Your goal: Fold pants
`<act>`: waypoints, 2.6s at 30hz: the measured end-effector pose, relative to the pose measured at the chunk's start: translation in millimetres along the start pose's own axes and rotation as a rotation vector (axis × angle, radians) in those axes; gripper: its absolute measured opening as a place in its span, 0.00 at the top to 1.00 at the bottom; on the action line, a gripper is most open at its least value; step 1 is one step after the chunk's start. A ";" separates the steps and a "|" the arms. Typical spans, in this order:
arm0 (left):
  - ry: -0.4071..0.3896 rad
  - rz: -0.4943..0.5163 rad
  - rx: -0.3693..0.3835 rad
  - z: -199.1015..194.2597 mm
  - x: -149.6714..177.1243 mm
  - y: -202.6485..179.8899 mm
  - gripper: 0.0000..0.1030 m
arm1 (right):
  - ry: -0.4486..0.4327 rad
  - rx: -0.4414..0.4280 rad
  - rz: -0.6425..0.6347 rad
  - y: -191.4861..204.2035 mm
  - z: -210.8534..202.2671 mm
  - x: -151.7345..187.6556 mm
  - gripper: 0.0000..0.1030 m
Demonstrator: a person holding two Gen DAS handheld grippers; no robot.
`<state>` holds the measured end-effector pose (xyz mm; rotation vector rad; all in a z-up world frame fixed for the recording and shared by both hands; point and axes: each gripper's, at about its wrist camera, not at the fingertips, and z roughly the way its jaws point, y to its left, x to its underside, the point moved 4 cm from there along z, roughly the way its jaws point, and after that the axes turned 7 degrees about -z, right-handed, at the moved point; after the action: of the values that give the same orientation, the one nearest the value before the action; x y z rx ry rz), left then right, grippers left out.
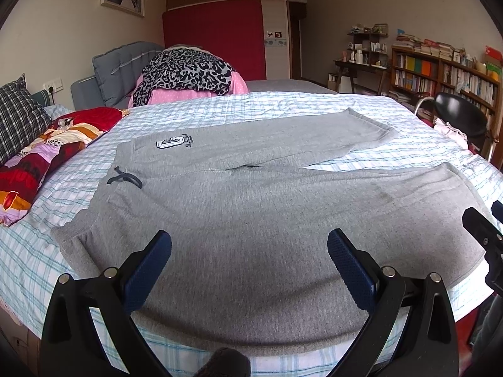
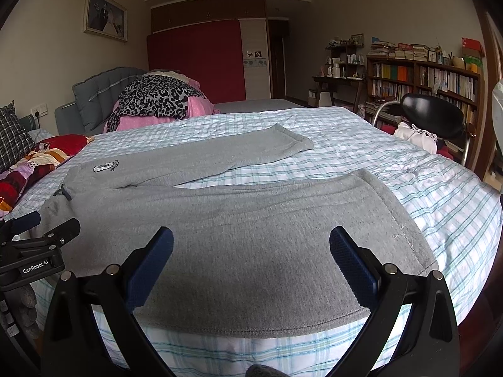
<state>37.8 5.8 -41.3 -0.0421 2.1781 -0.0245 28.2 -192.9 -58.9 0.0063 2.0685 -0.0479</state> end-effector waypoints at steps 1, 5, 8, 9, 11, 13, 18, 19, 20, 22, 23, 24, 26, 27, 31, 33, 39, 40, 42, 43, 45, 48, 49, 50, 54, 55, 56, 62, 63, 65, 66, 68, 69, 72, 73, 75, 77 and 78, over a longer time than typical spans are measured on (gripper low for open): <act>0.001 0.000 -0.001 0.2 0.1 -0.3 0.05 | 0.000 0.000 0.000 0.0 0.2 0.2 0.02; 0.009 0.001 -0.002 1.8 0.5 -1.2 0.05 | 0.002 -0.001 0.000 -0.4 1.2 0.7 0.02; 0.011 0.001 -0.004 2.8 0.4 -1.2 0.05 | 0.004 -0.001 0.002 0.4 1.8 0.9 0.02; 0.012 0.001 -0.005 3.2 0.3 -1.7 0.05 | 0.006 -0.001 0.003 0.4 2.4 1.2 0.02; 0.014 0.001 -0.006 4.5 0.4 -2.1 0.05 | 0.010 0.000 0.005 0.3 3.4 1.6 0.02; 0.017 0.000 -0.007 5.4 0.7 -1.9 0.05 | 0.014 0.001 0.007 0.2 4.3 2.0 0.02; 0.027 0.004 -0.010 9.0 1.9 -1.8 0.05 | 0.025 0.001 0.012 -2.1 7.7 2.4 0.02; 0.028 0.005 -0.011 9.6 2.2 -1.8 0.05 | 0.027 0.002 0.012 -2.3 8.3 2.6 0.02; 0.030 0.006 -0.011 10.2 2.5 -1.8 0.05 | 0.030 0.003 0.012 -2.4 9.1 2.7 0.02; 0.033 0.006 -0.012 11.7 2.5 -1.4 0.05 | 0.035 0.002 0.015 -2.9 10.7 2.6 0.02; 0.034 0.006 -0.013 12.3 2.5 -1.2 0.05 | 0.036 0.002 0.016 -2.9 11.3 2.7 0.02; 0.036 0.006 -0.014 12.9 2.4 -1.1 0.05 | 0.038 0.001 0.017 -3.1 12.0 2.9 0.02; 0.038 0.005 -0.014 13.8 2.4 -0.9 0.05 | 0.043 0.001 0.018 -3.1 13.4 3.7 0.02; 0.039 0.005 -0.014 14.3 2.2 -0.5 0.05 | 0.045 0.001 0.019 -3.5 14.1 4.0 0.02; 0.046 0.013 -0.015 18.5 0.6 2.1 0.05 | 0.056 0.001 0.010 -4.2 18.4 3.6 0.02; 0.045 0.021 -0.018 21.6 -4.6 5.9 0.05 | 0.061 -0.006 0.003 -6.0 21.7 -0.1 0.02; 0.011 0.002 -0.089 35.9 -38.3 37.0 0.05 | 0.051 0.027 0.011 -25.4 38.4 -26.6 0.02; 0.004 -0.001 -0.109 39.4 -44.3 43.1 0.05 | 0.054 0.028 0.016 -28.3 42.5 -30.9 0.02; 0.008 -0.008 -0.128 47.9 -55.5 54.9 0.05 | 0.058 0.042 0.012 -32.5 51.3 -38.6 0.02; 0.016 -0.016 -0.132 52.4 -60.9 61.0 0.05 | 0.058 0.053 0.003 -33.6 55.7 -41.8 0.02; 0.034 -0.035 -0.137 61.7 -72.0 72.6 0.05 | 0.065 0.067 -0.012 -36.5 65.9 -47.6 0.02; 0.050 -0.046 -0.159 77.5 -88.7 89.5 0.05 | 0.081 0.069 -0.016 -42.0 81.6 -55.7 0.02; 0.055 -0.048 -0.161 83.2 -94.5 94.7 0.05 | 0.085 0.069 -0.015 -43.7 86.4 -58.5 0.02; 0.065 -0.049 -0.164 89.0 -100.2 100.3 0.05 | 0.088 0.070 -0.014 -45.9 91.4 -61.2 0.02; 0.102 -0.065 -0.190 111.9 -121.0 123.8 0.05 | 0.097 0.072 -0.011 -50.6 107.3 -72.3 0.02; 0.108 -0.070 -0.201 117.9 -125.1 130.0 0.05 | 0.098 0.073 -0.012 -51.1 110.8 -74.6 0.02; 0.113 -0.074 -0.205 123.1 -129.4 135.4 0.05 | 0.100 0.073 -0.014 -50.5 114.2 -76.9 0.02; 0.174 -0.130 -0.217 162.6 -153.3 172.4 0.05 | 0.130 0.063 -0.029 -45.8 136.2 -83.7 0.02; 0.189 -0.143 -0.214 170.7 -156.6 180.1 0.05 | 0.135 0.062 -0.032 -44.8 140.2 -84.5 0.02; 0.222 -0.166 -0.213 188.2 -163.0 196.5 0.05 | 0.147 0.057 -0.035 -42.9 148.1 -86.1 0.02; 0.234 -0.171 -0.218 196.3 -165.8 203.7 0.05 | 0.153 0.053 -0.035 -42.1 151.8 -86.6 0.02; 0.255 -0.177 -0.225 212.1 -171.7 218.2 0.05 | 0.165 0.044 -0.031 -40.9 160.0 -88.0 0.02; 0.265 -0.183 -0.233 219.9 -174.2 225.8 0.05 | 0.172 0.040 -0.028 -40.6 164.6 -89.1 0.02; 0.299 -0.219 -0.226 242.8 -180.1 247.8 0.05 | 0.191 0.033 -0.027 -39.1 177.4 -91.6 0.02; 0.307 -0.232 -0.223 249.9 -181.5 253.3 0.05 | 0.197 0.031 -0.029 -37.3 181.3 -91.9 0.02; 0.316 -0.253 -0.214 263.1 -184.4 263.8 0.05 | 0.207 0.027 -0.036 -35.4 189.2 -93.1 0.02; 0.328 -0.274 -0.206 275.4 -185.9 271.4 0.05 | 0.218 0.025 -0.045 -32.8 197.1 -94.3 0.02; 0.334 -0.282 -0.203 280.8 -185.7 274.4 0.05 | 0.222 0.022 -0.048 -31.3 201.2 -94.4 0.02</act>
<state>368.6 286.8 -58.4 -0.4924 2.4839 0.0316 249.2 -230.1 -70.9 -0.0252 2.2905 -0.1036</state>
